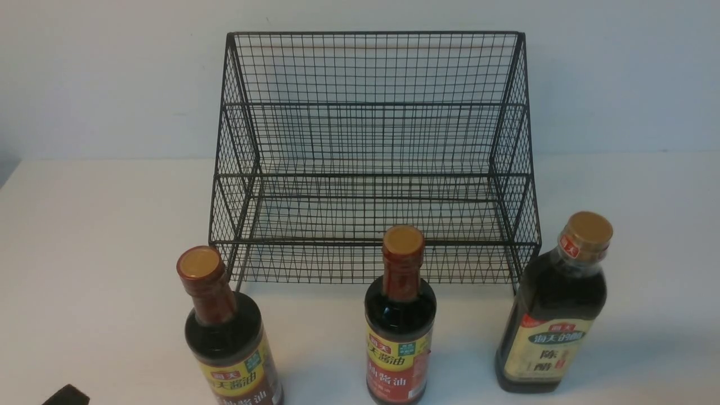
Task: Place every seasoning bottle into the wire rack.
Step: Use the left arm to grab the condiment bottle closest to it
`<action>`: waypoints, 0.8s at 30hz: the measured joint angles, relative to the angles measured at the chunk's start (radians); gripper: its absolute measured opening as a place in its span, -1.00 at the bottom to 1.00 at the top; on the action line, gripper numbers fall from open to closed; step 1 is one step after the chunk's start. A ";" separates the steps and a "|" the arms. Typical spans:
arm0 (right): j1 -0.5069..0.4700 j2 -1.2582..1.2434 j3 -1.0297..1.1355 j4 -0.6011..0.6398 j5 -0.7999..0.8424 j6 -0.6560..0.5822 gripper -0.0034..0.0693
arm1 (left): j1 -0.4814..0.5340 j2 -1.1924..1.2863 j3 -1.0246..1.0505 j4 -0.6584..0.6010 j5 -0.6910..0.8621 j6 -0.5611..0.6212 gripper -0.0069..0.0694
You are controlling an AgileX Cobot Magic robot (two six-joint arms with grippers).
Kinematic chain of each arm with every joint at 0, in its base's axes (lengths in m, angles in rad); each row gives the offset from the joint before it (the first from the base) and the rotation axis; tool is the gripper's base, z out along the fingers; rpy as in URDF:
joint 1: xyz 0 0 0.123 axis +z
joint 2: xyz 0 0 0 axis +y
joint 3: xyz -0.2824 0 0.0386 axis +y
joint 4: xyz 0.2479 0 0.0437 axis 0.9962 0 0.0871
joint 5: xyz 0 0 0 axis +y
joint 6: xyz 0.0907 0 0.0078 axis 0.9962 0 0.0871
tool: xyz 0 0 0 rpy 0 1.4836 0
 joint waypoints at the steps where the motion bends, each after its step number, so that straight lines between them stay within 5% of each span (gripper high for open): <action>1: 0.000 0.000 0.000 0.000 0.000 0.000 -0.95 | 0.000 0.000 0.000 -0.028 -0.002 -0.004 -0.83; 4: 0.000 0.000 0.000 0.000 0.000 0.000 -0.95 | 0.000 0.000 0.000 -0.184 -0.059 -0.017 -0.83; 7: 0.000 0.000 0.000 0.000 0.000 0.000 -0.95 | 0.000 0.000 0.000 -0.206 -0.080 0.019 -0.83; 16: 0.000 0.000 0.000 0.000 0.000 0.000 -0.95 | -0.001 0.183 -0.424 -0.213 0.228 0.650 -0.81; 19: 0.000 0.000 0.000 0.000 0.000 0.000 -0.95 | -0.001 0.266 -0.484 -0.212 0.292 0.757 -0.74; 24: 0.000 0.000 0.000 0.000 0.001 0.000 -0.95 | -0.001 0.550 -0.607 -0.202 0.407 0.910 -0.30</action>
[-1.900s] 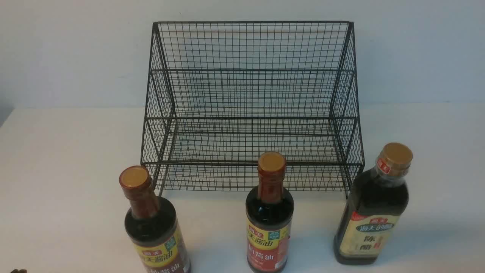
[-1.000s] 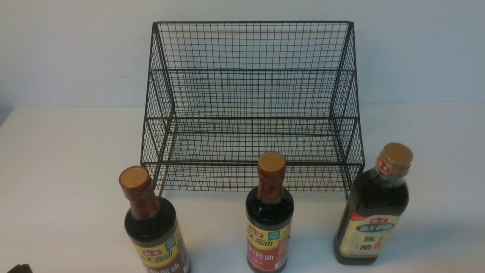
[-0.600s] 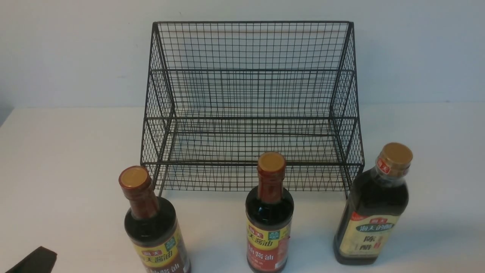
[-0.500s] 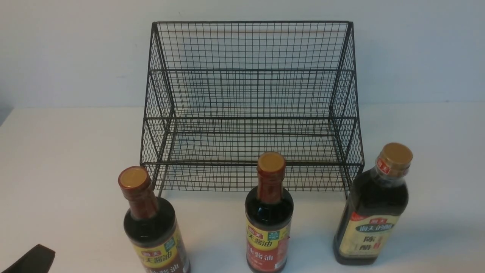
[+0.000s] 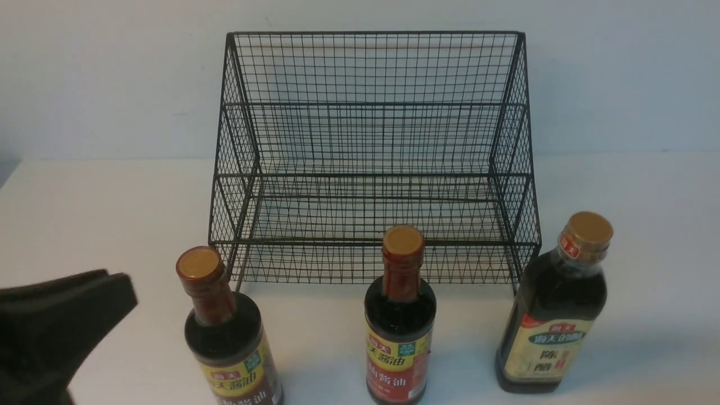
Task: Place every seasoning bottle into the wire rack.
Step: Use the left arm to grab the condiment bottle closest to it
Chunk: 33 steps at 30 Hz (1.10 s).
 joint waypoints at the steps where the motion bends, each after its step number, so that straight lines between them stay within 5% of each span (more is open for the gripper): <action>1: 0.000 0.000 0.000 0.000 0.000 0.000 -0.95 | 0.000 0.042 -0.014 0.000 0.002 0.018 -0.20; 5: 0.000 0.000 0.000 0.000 0.000 0.000 -0.95 | 0.000 0.223 -0.071 -0.021 0.004 0.140 0.44; 8: 0.000 0.000 0.000 0.000 0.000 0.000 -0.95 | 0.000 0.293 -0.082 -0.069 0.029 0.233 0.74; 13: 0.000 0.000 0.000 0.000 0.000 0.000 -0.95 | 0.000 0.367 -0.083 -0.118 0.072 0.370 0.97; 20: 0.000 0.000 0.000 -0.001 0.000 0.000 -0.95 | 0.000 0.440 -0.083 -0.127 0.074 0.505 0.91; 26: 0.000 0.000 0.000 -0.001 0.000 0.000 -0.95 | 0.000 0.543 -0.083 -0.178 0.072 0.595 0.43; 28: 0.000 0.000 0.000 -0.001 0.000 0.000 -0.95 | 0.000 0.559 -0.083 -0.226 0.060 0.642 -0.03; 33: 0.000 0.000 0.000 -0.001 0.000 0.000 -0.95 | 0.000 0.525 -0.121 -0.177 0.077 0.693 -0.13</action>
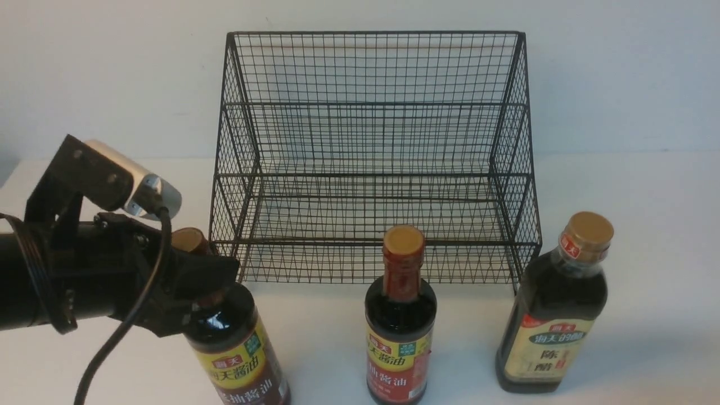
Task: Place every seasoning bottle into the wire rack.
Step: Use the left arm to grab the condiment bottle closest to it, then use the left arm to put the condiment bottle back on the shelf
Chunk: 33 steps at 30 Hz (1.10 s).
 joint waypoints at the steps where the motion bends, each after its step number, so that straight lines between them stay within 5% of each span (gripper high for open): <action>1: 0.000 0.000 0.000 0.000 0.000 0.000 -0.95 | 0.000 -0.014 -0.026 0.020 0.020 -0.019 -0.13; 9: 0.000 0.000 0.000 0.000 0.000 0.000 -0.95 | 0.000 -0.031 -0.390 0.039 0.039 -0.130 -0.13; 18: 0.000 0.000 0.000 0.000 0.000 0.000 -0.95 | -0.001 0.189 -0.594 -0.152 -0.155 -0.107 -0.13; 33: 0.000 0.000 0.000 0.000 0.000 0.000 -0.95 | -0.002 0.606 -0.721 -0.568 -0.298 0.343 -0.13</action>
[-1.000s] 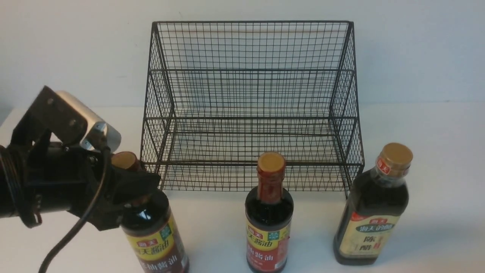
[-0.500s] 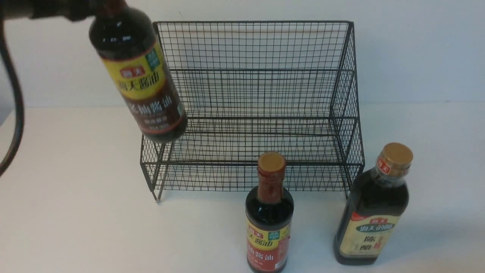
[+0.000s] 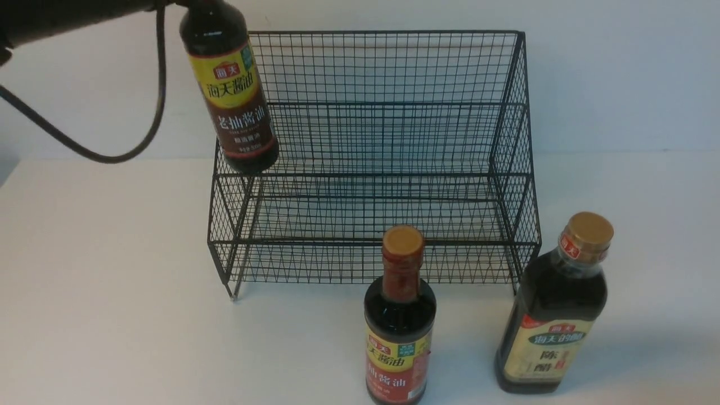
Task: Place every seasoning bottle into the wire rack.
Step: Use the left arm to put the condiment bottle back on the shelf
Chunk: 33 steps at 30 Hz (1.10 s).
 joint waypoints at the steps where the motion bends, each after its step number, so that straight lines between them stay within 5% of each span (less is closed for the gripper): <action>1: 0.000 0.000 0.000 0.000 0.000 0.000 -0.95 | 0.000 0.005 0.000 0.000 0.003 0.006 -0.13; 9: 0.000 0.000 0.000 0.000 0.000 0.000 -0.95 | 0.000 0.055 -0.002 0.053 0.125 0.042 -0.13; 19: 0.000 0.000 0.000 0.000 0.000 0.000 -0.95 | 0.000 0.109 -0.002 0.296 0.200 -0.122 -0.13; 27: 0.000 0.000 0.000 0.000 0.000 0.000 -0.95 | 0.000 0.125 -0.012 0.290 0.223 -0.162 -0.13; 33: 0.000 0.000 0.000 0.000 0.000 0.000 -0.95 | 0.000 0.123 -0.020 0.292 0.290 -0.225 0.16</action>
